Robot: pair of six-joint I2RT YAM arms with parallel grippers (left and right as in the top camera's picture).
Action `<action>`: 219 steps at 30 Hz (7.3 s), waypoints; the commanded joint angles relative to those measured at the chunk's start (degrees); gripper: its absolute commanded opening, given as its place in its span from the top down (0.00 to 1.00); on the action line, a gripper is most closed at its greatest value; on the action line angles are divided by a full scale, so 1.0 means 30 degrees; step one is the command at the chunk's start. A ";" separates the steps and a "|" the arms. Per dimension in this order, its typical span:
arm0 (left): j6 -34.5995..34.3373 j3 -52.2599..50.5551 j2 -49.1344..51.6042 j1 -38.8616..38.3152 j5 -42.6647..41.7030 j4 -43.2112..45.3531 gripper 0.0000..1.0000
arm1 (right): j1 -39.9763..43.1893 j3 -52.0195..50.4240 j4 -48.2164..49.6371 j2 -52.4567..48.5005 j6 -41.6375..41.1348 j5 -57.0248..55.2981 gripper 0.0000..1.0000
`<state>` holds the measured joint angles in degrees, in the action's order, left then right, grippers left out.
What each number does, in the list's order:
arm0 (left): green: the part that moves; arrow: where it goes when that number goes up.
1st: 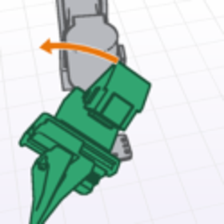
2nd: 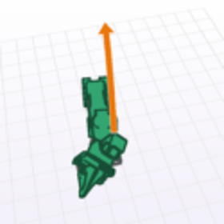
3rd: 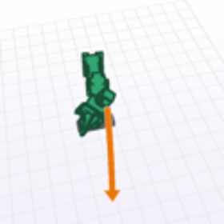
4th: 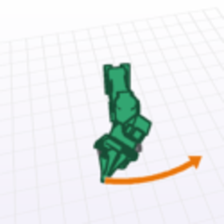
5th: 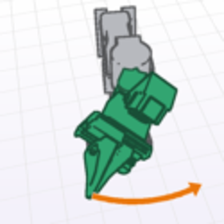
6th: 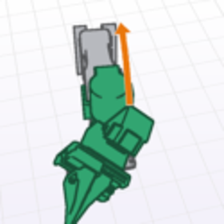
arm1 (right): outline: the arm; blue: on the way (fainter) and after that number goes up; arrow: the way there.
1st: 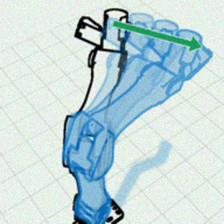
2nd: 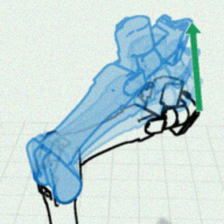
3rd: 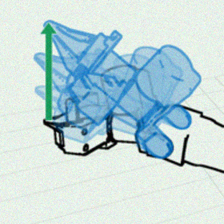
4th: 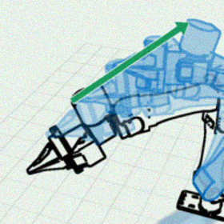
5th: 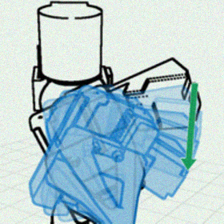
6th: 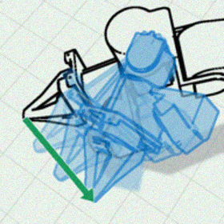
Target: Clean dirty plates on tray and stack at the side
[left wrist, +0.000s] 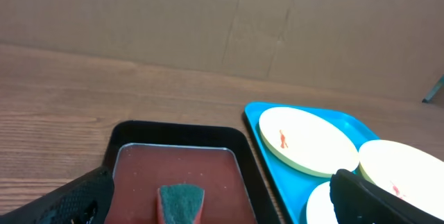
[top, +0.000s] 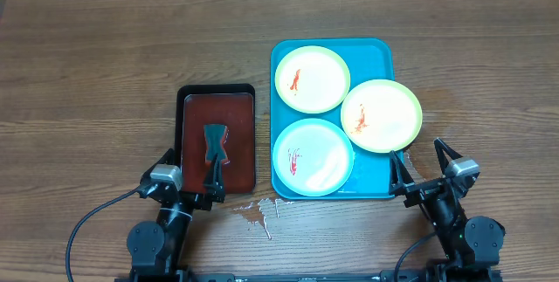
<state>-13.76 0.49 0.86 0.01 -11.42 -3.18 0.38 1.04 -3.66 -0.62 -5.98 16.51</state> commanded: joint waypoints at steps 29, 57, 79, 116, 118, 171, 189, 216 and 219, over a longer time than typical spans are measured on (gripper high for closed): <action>-0.2047 0.4969 0.1647 -0.0015 -0.1071 -0.3082 0.00 | 0.0073 0.6477 -0.5362 -0.2004 0.0015 0.1319 0.00; 0.0299 2.3547 2.3110 -0.0015 -0.3869 -2.2163 0.00 | -0.2237 1.7391 -1.5577 -2.1471 -0.2448 0.1268 0.00; 0.1311 2.3496 2.3715 -0.0015 -0.2477 -2.2250 0.09 | -0.6725 1.6597 -1.0826 -3.1576 -0.3963 -0.2076 0.88; -0.2586 2.3219 3.6275 -0.2994 0.2375 -1.7398 0.96 | -0.6717 1.6604 -0.9894 -3.1569 -0.5530 -0.3636 0.96; -0.2208 2.3766 3.6071 -0.2994 0.2492 -1.8083 0.96 | -0.6717 1.6604 -1.0003 -3.1569 -0.5530 -0.3636 0.96; -0.2433 2.7722 3.4920 -0.5399 0.0743 -2.0618 0.96 | -0.6717 1.6597 -1.1081 -3.1569 -0.5537 -0.3628 0.96; -0.9187 2.8159 3.7630 -1.1890 0.0933 -1.4906 0.96 | -0.6717 1.6604 -1.0921 -3.1576 -0.5537 -0.3417 0.96; -0.8830 2.9011 4.0858 -0.9974 0.0189 -1.7580 0.96 | -0.6717 1.6604 -1.0885 -3.1569 -0.5537 -0.3257 0.96; -0.8830 2.8997 4.0982 -1.0615 -0.1195 -1.6735 0.96 | -0.6717 1.6604 -1.0914 -3.1569 -0.5537 -0.3257 0.96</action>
<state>-41.67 86.85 121.54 -29.82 -11.97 -55.88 -19.64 50.98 -36.10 -95.20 -22.48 7.60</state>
